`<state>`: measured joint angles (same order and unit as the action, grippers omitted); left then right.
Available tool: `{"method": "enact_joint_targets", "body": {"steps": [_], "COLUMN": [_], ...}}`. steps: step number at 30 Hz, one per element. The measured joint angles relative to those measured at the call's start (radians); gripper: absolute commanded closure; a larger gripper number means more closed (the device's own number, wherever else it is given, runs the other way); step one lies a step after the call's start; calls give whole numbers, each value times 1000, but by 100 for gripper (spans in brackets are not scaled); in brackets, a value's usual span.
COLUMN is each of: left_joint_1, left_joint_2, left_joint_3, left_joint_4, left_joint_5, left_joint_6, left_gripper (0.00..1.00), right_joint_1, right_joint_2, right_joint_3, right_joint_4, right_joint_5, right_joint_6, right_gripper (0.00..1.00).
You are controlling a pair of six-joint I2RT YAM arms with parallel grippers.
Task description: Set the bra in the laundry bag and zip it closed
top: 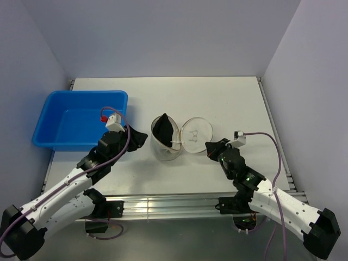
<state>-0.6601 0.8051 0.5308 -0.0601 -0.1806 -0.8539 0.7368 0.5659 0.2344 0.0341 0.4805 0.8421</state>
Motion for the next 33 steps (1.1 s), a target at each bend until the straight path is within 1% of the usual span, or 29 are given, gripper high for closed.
{"method": "enact_joint_targets", "body": {"steps": [3,6,16,19,22,27,29,30,31,33], "left_joint_1": [38,69,78,84,88,93,94,94,94,94], "left_joint_2": [59,101,270,306,341,370,385,393,399,404], "left_joint_3": [19,21,105,115,126,129,134,137,140,144], "left_joint_4": [51,88,177,184,186,196,206,213,219,225], "left_joint_5": [18,40,90,98,98,113,131,140,148,159], "left_joint_6": [0,-2,5,16,26,33,34,39,43,49], "left_gripper": [62,62,61,66,68,67,81,92,100,100], "right_joint_1": [0,0,0,0,0,0,0,0,0,0], "right_joint_2": [-23,-33,-39,-45,-51,-63,-64,-65,-64,-64], "right_joint_3": [-8,-12,-23,-32,-33,-33,-33,-33,-33,-32], "right_joint_4": [0,-4,-5,-5,-6,-6,-7,-7,-7,-8], "right_joint_5": [-4,-6,-26,-31,-33,-34,-34,-35,-36,-37], "right_joint_6": [-4,-5,-11,-11,-11,-16,-19,-22,-25,-31], "right_gripper": [100,100,100,100,100,100,100,100,100,100]}}
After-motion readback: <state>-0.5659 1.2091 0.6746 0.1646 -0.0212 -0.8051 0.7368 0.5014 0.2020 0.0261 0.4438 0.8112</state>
